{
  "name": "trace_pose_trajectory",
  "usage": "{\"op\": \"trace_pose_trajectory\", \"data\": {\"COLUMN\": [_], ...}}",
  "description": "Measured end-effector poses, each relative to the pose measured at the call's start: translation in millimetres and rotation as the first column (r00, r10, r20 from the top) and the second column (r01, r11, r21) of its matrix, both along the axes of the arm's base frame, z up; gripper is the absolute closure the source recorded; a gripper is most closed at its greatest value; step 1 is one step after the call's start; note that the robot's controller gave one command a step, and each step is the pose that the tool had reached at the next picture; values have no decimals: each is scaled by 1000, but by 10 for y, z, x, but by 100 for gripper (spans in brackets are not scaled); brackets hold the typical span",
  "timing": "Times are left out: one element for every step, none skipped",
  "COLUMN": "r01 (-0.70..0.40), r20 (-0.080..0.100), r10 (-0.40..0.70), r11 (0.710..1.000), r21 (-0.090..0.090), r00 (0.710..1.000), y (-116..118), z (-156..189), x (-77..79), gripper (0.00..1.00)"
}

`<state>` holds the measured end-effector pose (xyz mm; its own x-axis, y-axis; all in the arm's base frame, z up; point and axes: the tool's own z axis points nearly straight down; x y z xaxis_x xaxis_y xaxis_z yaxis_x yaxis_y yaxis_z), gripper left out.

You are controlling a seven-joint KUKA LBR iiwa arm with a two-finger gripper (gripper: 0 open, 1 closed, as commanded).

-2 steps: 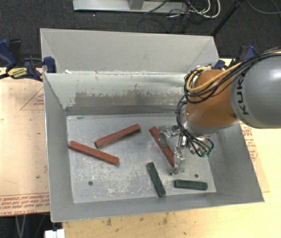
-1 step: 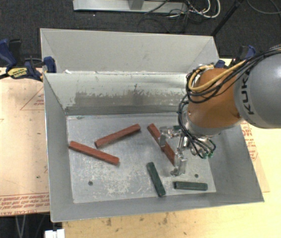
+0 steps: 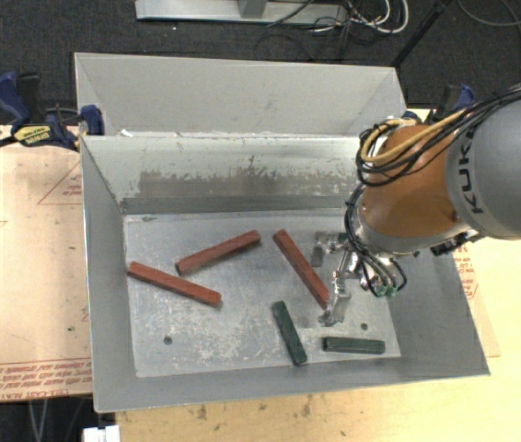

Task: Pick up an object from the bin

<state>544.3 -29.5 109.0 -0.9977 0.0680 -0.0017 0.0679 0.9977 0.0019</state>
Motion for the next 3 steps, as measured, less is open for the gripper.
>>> {"op": "trace_pose_trajectory", "data": {"r01": [-60, -115, -384], "r20": [-1, -1, -2], "r10": [60, 115, 384], "r11": [998, 993, 923], "r21": [-2, 1, -2], "r00": [998, 993, 923], "y": [107, 123, 252], "z": [-52, -173, -242], "x": [-169, -247, -352], "gripper": [0, 0, 0]}}
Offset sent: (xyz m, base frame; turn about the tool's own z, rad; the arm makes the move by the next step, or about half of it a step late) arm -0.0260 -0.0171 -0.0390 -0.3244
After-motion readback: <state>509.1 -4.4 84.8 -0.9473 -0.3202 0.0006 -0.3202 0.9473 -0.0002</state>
